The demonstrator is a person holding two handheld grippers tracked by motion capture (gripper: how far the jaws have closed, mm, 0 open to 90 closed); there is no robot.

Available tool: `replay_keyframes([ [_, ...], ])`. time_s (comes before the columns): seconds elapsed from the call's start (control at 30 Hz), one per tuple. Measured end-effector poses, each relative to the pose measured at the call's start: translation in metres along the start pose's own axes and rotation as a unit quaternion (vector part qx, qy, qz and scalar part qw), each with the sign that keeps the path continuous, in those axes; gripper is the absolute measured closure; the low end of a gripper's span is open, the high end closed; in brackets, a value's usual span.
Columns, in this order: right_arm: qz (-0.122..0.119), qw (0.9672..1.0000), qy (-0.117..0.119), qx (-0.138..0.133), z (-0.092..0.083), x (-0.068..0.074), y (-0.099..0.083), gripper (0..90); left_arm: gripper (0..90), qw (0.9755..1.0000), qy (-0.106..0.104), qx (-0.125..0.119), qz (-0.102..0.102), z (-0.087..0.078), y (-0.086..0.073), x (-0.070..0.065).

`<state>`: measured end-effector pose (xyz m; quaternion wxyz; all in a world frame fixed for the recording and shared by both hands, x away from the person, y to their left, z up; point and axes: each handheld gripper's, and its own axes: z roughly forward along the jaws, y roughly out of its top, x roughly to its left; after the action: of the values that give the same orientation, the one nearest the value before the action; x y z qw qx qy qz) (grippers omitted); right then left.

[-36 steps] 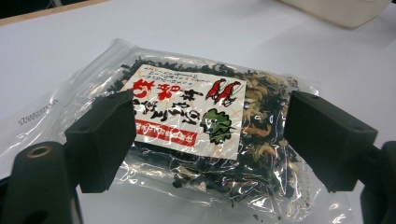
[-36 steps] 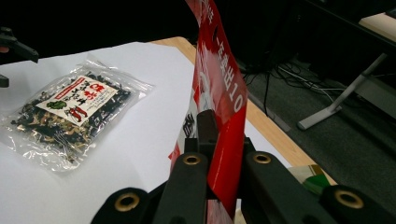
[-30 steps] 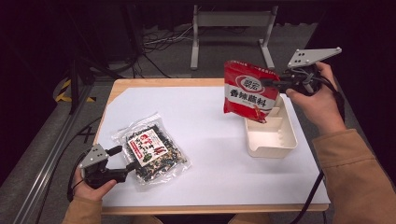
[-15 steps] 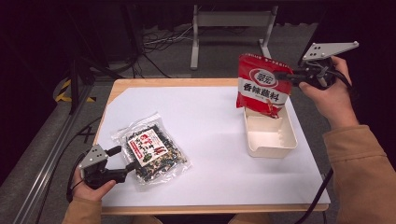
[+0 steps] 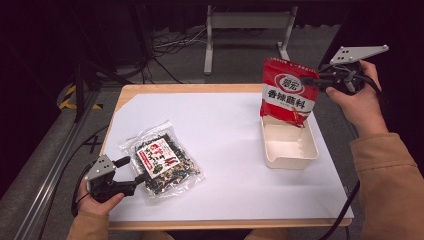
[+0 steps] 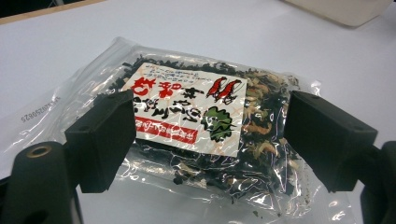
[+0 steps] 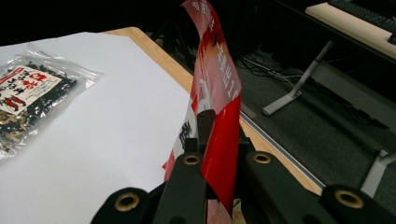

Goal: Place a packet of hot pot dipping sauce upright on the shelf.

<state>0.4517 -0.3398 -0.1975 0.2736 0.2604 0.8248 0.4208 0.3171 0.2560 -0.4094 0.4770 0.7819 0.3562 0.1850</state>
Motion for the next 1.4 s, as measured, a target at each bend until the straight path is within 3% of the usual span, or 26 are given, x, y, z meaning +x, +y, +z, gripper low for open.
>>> replay_keyframes([
  [0.4, 0.002, 0.9998, -0.003, 0.018, 0.011, -0.009, -0.015, 88.8, 17.6, 1.0000, -0.001, 0.001, 0.000, 0.000, 0.000, 0.000],
  [0.83, -0.002, 0.9993, -0.003, 0.037, 0.029, -0.010, -0.024, 88.7, 17.6, 1.0000, 0.000, 0.002, 0.001, 0.001, 0.000, 0.000],
  [1.4, 0.001, 0.9994, 0.014, 0.031, 0.043, -0.004, -0.026, 88.4, 17.6, 1.0000, 0.000, 0.002, 0.002, 0.001, 0.000, 0.000],
])
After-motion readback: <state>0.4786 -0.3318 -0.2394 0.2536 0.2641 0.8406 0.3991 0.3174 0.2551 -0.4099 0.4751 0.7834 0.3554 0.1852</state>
